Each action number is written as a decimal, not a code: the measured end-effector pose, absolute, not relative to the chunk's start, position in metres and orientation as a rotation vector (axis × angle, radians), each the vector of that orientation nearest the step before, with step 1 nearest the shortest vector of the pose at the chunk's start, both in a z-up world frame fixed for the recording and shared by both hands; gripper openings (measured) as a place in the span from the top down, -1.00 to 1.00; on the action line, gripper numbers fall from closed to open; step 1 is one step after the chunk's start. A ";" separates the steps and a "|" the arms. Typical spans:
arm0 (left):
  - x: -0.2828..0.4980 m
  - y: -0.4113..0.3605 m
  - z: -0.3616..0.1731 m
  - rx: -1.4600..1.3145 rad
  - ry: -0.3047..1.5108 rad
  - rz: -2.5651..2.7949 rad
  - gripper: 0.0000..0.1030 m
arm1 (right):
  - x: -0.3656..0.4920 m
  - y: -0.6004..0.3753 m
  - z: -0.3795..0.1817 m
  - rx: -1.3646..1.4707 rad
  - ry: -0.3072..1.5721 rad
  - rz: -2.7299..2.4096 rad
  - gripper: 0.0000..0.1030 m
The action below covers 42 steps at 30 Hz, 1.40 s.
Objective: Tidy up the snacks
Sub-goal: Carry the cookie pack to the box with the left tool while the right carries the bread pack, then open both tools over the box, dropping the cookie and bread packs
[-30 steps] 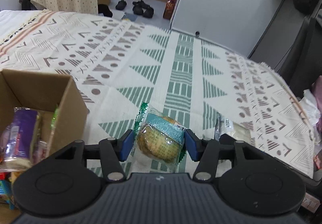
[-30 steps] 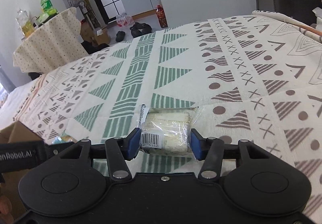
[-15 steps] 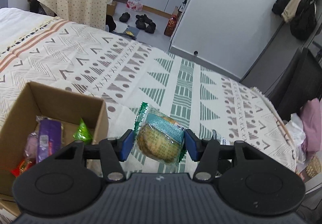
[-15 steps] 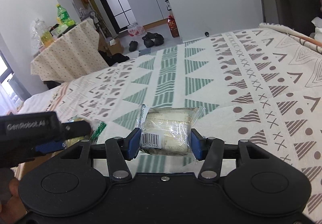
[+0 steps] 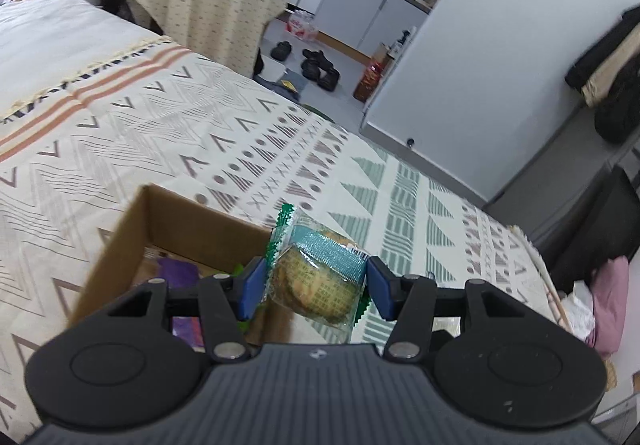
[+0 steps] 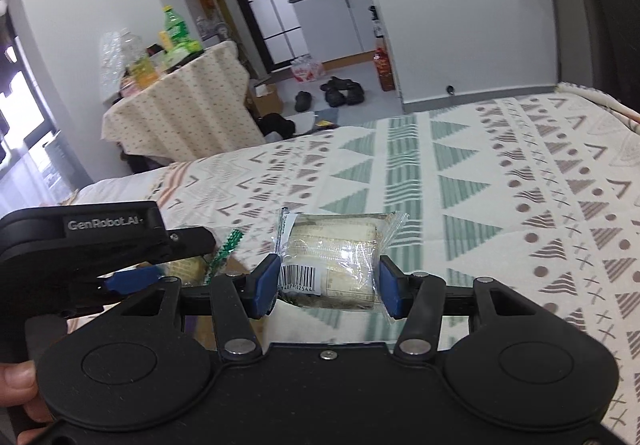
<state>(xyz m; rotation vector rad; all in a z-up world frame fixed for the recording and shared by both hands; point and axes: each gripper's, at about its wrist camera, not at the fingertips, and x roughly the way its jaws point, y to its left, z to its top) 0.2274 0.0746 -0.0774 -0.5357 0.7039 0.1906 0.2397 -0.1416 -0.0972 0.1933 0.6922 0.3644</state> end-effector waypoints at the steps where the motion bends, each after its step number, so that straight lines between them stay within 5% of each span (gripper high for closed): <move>1: 0.225 0.081 -0.076 -0.547 0.700 0.197 -0.05 | 0.239 -0.136 -0.096 0.190 0.690 0.370 0.01; 27: 0.213 0.169 -0.092 -0.730 0.718 0.314 -0.08 | 0.235 -0.034 -0.098 0.151 0.737 0.490 0.01; 42: 0.214 0.166 -0.107 -0.680 0.797 0.364 -0.55 | 0.237 -0.037 -0.109 0.184 0.805 0.472 -0.13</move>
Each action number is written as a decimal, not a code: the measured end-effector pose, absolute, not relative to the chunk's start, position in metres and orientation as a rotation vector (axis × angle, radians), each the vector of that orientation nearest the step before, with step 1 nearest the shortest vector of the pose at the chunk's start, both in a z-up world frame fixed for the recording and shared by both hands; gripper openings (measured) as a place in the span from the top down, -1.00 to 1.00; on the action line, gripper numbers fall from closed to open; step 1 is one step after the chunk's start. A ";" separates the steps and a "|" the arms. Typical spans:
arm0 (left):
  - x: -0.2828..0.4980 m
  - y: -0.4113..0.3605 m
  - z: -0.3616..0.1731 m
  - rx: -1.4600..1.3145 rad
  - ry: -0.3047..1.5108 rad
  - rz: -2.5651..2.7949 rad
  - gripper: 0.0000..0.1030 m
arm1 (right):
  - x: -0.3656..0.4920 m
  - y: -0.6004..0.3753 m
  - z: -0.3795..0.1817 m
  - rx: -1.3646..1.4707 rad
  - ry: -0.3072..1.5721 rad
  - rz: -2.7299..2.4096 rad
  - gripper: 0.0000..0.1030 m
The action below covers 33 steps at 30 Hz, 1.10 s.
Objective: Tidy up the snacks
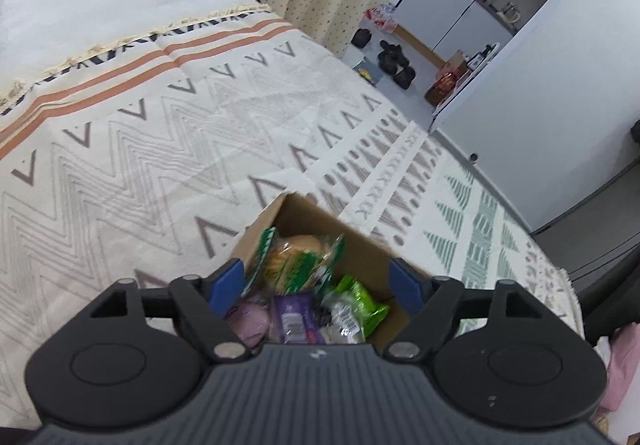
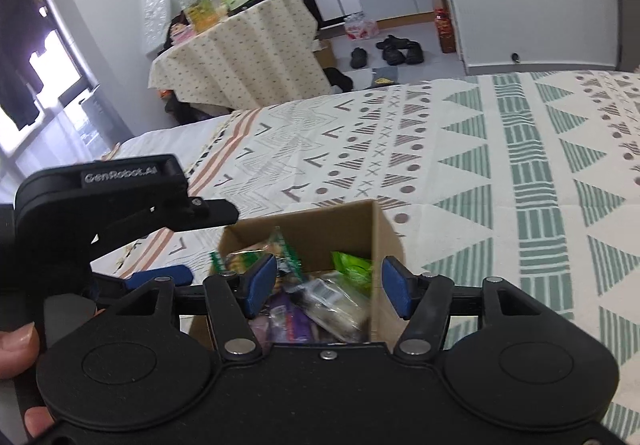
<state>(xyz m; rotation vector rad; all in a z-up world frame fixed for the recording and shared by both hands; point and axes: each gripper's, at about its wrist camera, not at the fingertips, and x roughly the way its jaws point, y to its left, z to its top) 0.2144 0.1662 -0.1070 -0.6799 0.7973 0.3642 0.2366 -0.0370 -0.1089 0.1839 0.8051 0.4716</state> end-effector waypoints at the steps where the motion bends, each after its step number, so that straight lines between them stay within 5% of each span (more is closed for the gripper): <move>1: 0.213 0.165 -0.108 -0.676 0.806 0.369 -0.56 | 0.236 -0.040 -0.109 0.190 0.808 0.465 -0.14; 23: 0.161 0.120 -0.066 -0.555 0.868 0.325 -0.86 | 0.206 -0.086 -0.081 0.281 0.839 0.415 -0.62; 33: 0.138 0.084 -0.036 -0.444 0.878 0.270 -0.91 | 0.182 -0.119 -0.056 0.304 0.804 0.387 -1.00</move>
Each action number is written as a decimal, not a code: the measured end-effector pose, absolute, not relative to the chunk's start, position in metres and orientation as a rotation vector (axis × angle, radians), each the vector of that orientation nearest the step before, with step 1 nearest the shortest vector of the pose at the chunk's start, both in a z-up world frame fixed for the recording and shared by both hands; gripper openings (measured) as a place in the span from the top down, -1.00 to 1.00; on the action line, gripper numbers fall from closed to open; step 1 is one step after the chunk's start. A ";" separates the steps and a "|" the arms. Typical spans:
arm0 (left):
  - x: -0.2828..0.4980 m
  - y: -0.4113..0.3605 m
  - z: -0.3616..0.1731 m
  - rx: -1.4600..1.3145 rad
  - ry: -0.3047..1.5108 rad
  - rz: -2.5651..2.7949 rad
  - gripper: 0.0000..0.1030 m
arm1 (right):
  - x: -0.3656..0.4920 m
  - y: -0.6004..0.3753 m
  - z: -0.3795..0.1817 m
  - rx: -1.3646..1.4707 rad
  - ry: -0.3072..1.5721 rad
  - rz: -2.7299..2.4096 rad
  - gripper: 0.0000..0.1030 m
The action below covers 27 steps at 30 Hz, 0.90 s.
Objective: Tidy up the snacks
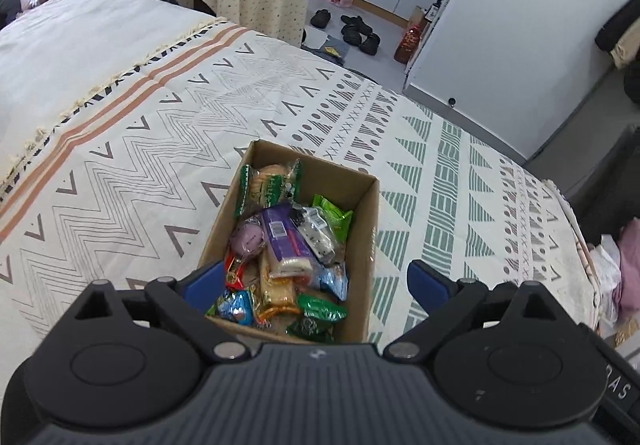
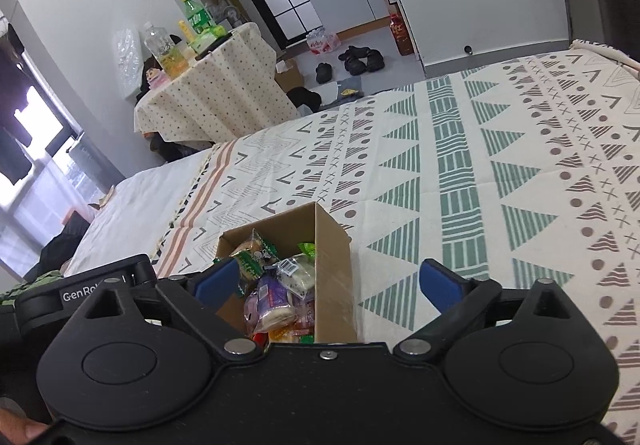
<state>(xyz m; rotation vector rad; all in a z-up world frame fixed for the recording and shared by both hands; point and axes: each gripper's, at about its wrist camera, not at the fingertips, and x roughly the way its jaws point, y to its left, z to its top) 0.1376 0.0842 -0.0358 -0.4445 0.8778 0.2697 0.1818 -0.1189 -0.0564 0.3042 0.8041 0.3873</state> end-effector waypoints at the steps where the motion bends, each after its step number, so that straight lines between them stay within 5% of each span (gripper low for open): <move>1: 0.134 0.082 -0.034 -0.442 0.879 0.264 -0.93 | 0.179 -0.121 -0.054 0.303 0.801 0.382 -1.00; 27: 0.056 0.053 0.007 -0.355 0.817 0.173 -1.00 | 0.102 -0.168 -0.017 0.269 0.745 0.365 -1.00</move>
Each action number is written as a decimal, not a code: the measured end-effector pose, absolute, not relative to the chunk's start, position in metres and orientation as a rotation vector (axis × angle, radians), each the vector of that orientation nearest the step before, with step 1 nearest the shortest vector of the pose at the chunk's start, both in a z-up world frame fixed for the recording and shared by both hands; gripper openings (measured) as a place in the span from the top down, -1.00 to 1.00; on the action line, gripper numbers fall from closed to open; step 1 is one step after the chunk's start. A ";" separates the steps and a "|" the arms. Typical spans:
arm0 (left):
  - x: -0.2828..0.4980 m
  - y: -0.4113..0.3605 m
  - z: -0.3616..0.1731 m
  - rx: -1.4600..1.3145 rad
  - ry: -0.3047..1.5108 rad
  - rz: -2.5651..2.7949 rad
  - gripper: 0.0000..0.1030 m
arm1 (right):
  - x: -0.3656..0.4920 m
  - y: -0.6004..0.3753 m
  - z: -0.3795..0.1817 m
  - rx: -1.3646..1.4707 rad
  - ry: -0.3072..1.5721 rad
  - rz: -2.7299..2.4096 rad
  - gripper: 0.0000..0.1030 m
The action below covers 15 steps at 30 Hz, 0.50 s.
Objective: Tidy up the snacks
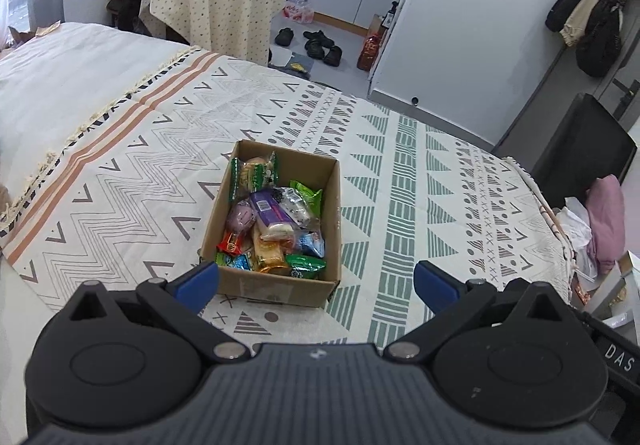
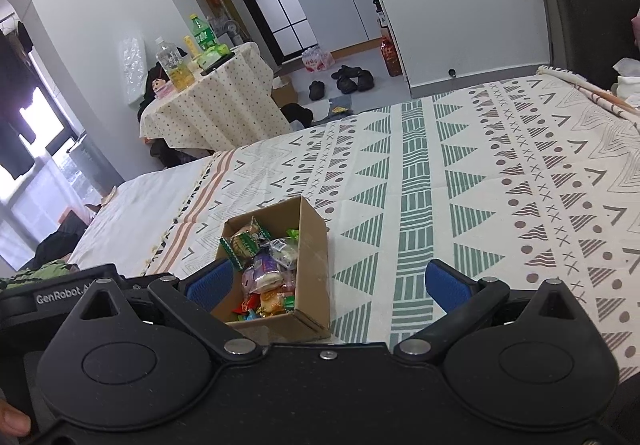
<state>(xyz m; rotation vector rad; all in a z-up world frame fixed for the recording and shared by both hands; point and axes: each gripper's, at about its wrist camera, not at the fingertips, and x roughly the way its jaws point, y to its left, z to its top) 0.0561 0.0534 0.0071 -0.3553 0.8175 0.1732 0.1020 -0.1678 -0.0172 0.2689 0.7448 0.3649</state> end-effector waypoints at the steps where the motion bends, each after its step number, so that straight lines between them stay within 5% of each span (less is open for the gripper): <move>1: 0.054 0.052 0.008 -0.351 0.817 0.170 -1.00 | 0.100 -0.169 -0.016 0.267 0.742 0.362 -1.00; 15: 0.025 0.037 0.014 -0.250 0.822 0.102 -1.00 | 0.062 -0.184 -0.005 0.229 0.717 0.359 -1.00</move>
